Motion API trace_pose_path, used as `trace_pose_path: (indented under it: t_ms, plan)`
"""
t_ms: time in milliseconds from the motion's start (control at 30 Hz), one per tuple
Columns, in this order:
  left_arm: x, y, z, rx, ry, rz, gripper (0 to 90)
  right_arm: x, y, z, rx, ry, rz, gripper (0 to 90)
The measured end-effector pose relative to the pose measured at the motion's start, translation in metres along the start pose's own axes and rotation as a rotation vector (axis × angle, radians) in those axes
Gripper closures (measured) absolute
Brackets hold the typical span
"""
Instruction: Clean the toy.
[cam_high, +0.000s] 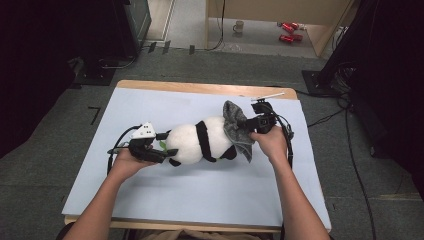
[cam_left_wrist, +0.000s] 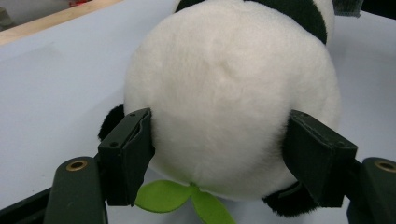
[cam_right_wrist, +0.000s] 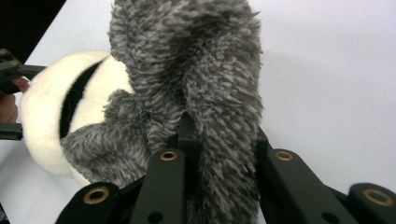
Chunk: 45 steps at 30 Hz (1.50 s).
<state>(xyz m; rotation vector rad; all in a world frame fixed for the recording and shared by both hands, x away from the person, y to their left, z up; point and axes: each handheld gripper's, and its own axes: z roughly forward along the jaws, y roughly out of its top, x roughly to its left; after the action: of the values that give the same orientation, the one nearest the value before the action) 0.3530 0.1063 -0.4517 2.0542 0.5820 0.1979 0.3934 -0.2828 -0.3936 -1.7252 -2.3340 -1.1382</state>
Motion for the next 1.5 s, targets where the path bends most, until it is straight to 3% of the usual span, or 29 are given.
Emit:
trace_pose_path:
  t_ms: [433,567,700,867,967,1100,1233,1367,1500]
  plan:
    - [0.002,0.000,-0.001,0.007,0.000,-0.001,27.0,-0.013,-0.016,0.012,0.029,-0.044,0.033,76.9]
    - [0.003,0.000,-0.001,0.008,-0.004,-0.009,27.0,-0.017,-0.020,0.019,0.069,-0.060,0.053,76.9]
    - [0.003,-0.001,-0.001,0.012,-0.007,-0.019,27.0,-0.020,-0.025,0.023,0.067,-0.030,0.070,77.0]
    - [0.005,0.000,-0.002,0.015,-0.016,-0.037,26.3,-0.023,-0.031,0.030,0.109,-0.031,0.084,76.9]
    - [0.007,0.001,-0.004,0.010,-0.043,-0.076,25.3,-0.024,-0.033,0.031,0.129,-0.035,0.077,76.9]
    - [0.011,0.006,-0.009,-0.007,-0.064,-0.115,25.0,-0.026,-0.030,0.021,0.094,-0.038,0.077,76.9]
    - [0.014,0.016,-0.016,-0.085,-0.079,-0.162,25.4,-0.025,-0.027,0.013,0.082,-0.042,0.059,76.8]
    - [0.020,0.020,-0.012,-0.049,-0.039,-0.212,25.4,-0.023,-0.023,0.007,0.063,-0.045,0.046,76.7]
    - [0.025,0.018,0.000,0.005,-0.053,-0.274,20.0,-0.016,-0.016,-0.004,0.032,-0.038,0.028,76.7]
